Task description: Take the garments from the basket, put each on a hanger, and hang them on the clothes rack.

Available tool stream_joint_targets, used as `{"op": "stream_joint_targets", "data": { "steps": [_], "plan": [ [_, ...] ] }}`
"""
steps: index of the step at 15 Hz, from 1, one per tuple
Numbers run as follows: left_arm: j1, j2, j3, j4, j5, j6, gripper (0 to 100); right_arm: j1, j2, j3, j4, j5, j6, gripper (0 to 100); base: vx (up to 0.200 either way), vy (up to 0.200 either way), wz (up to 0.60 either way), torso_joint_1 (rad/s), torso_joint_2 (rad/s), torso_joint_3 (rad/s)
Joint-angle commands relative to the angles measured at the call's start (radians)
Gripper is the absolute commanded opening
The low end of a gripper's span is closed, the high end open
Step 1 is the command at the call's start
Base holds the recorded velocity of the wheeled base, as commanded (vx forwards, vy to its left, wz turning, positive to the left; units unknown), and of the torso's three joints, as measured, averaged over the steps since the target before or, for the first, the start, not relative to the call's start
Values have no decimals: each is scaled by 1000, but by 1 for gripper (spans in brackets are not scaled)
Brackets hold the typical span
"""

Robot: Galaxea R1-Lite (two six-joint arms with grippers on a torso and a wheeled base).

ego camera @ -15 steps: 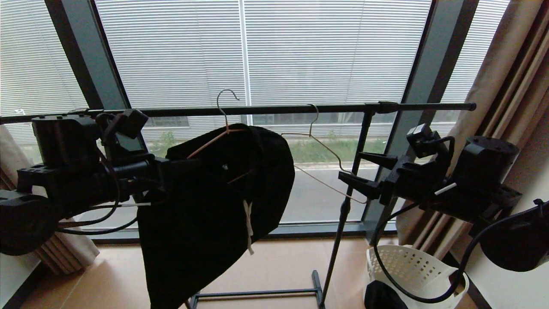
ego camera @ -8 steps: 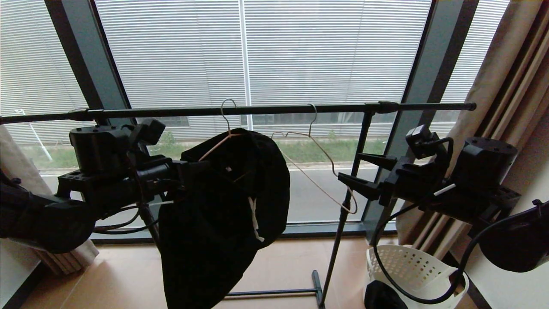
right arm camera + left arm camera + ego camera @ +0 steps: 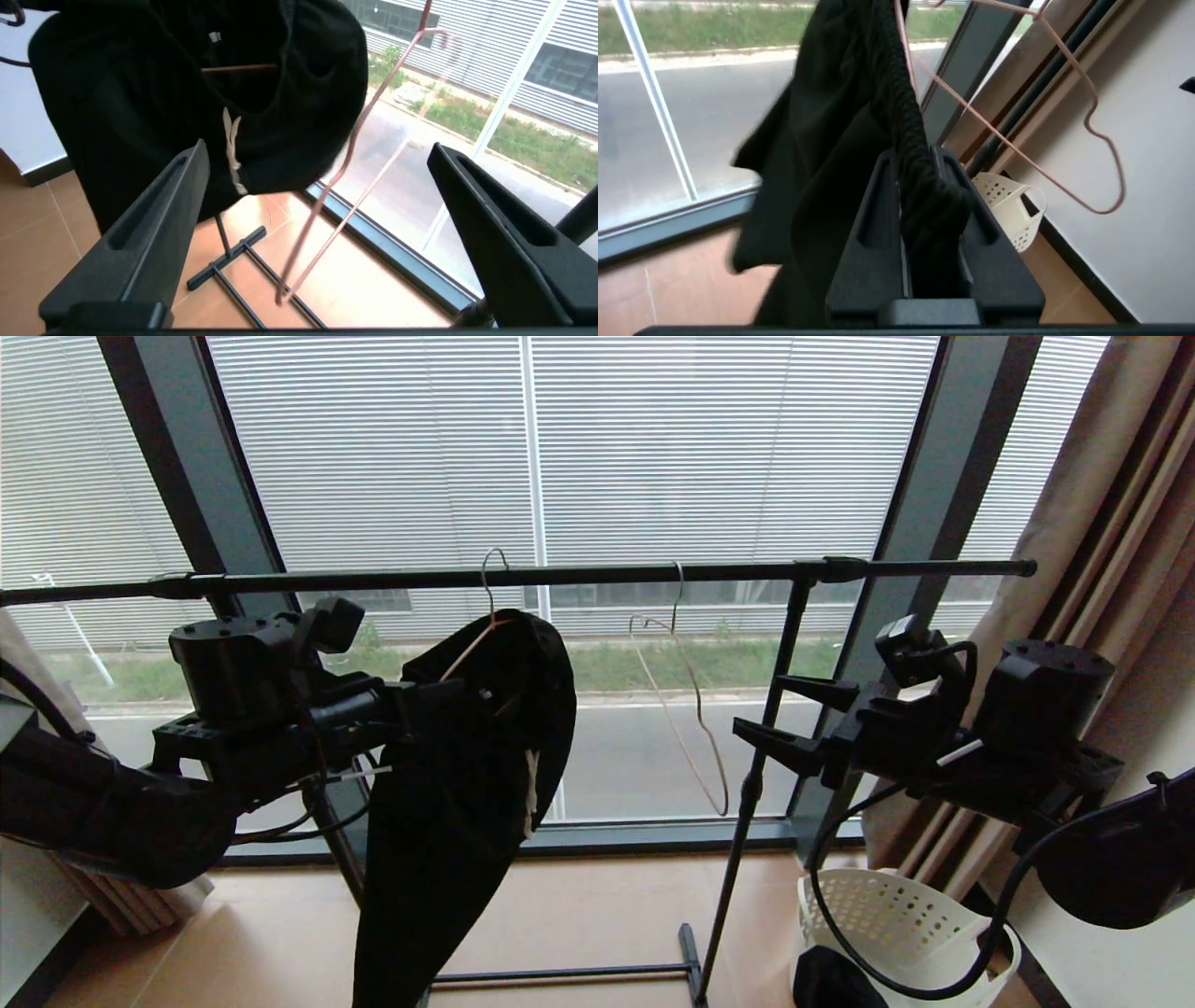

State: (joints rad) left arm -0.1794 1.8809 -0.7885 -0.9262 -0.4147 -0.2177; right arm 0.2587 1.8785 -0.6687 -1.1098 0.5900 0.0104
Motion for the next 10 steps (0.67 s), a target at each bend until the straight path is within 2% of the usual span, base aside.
{"op": "stream_joint_targets", "data": {
  "steps": [1,4,10],
  "plan": [
    [0,12,-3,1,-1,0,0,1,2,1,-1,1,0,100,0,0,0,0,0,0],
    [0,26,-14,-11,-1,-5,0,1,2,1,-1,1,-1,100,0,0,0,0,0,0],
    [-2,50,-14,-99,-1,-35,0,2,4,3,-2,1,-1,100,0,0,0,0,0,0]
  ]
}}
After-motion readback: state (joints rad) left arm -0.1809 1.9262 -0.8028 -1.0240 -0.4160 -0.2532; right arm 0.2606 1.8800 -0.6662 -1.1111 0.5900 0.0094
